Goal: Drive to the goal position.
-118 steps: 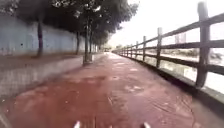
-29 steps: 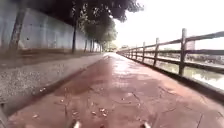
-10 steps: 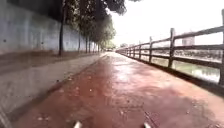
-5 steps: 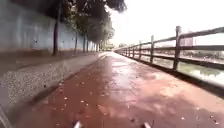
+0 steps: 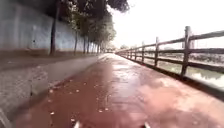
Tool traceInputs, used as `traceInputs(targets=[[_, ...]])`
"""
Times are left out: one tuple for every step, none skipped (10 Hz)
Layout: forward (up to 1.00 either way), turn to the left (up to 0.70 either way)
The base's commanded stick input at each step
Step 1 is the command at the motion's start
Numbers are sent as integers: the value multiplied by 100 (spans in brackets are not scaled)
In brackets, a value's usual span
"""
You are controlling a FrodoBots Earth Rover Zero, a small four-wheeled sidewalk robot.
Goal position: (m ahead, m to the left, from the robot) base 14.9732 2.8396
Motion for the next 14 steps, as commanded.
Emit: traceInputs(targets=[[70,0],[70,0],[70,0],[70,0],[70,0],[70,0],[70,0],[70,0],[70,0],[70,0],[70,0],[70,0],[70,0],[70,0]])
